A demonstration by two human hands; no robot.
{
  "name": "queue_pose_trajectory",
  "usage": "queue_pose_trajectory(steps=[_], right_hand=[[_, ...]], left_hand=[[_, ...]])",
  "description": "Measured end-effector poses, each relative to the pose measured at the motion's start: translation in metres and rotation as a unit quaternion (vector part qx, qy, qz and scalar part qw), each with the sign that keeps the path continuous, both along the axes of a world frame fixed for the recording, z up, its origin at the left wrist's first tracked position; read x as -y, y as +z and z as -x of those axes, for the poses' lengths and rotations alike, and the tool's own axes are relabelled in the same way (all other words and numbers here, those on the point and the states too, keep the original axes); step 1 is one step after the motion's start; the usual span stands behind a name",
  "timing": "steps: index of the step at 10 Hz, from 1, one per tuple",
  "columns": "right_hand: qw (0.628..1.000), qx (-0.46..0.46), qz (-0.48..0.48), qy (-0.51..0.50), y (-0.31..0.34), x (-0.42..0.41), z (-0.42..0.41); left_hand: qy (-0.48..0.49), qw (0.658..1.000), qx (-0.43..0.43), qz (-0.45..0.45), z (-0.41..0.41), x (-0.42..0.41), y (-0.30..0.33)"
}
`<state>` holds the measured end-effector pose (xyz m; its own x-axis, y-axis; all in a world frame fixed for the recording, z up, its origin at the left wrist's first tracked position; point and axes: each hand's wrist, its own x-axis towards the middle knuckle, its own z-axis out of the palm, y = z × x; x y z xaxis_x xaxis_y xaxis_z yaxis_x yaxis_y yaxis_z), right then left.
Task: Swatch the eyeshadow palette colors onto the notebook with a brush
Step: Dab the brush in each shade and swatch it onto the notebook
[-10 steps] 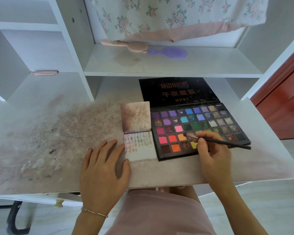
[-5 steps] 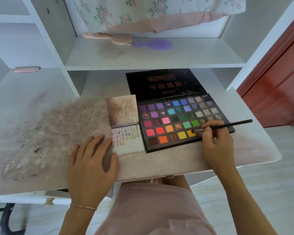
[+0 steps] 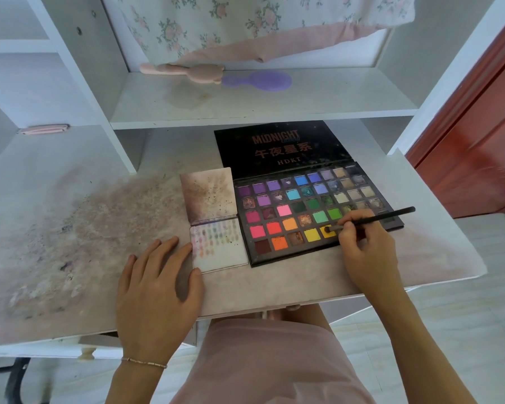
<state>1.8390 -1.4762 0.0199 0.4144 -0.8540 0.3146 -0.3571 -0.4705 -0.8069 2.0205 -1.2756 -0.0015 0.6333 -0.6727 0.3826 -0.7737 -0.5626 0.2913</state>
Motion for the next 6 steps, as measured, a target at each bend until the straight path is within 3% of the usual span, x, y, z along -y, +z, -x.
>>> queue_pose_trajectory(steps=[4,6], right_hand=[[0.999,0.009,-0.010,-0.033,0.0015,-0.0013,0.0007],[0.999,0.034,-0.018,0.009,0.0061,-0.0084,-0.0074]], left_hand=[[-0.001,1.000,-0.003,-0.003,0.0007,-0.0007,0.0020],[0.000,1.000,-0.001,-0.005,0.0005,-0.0006,0.0025]])
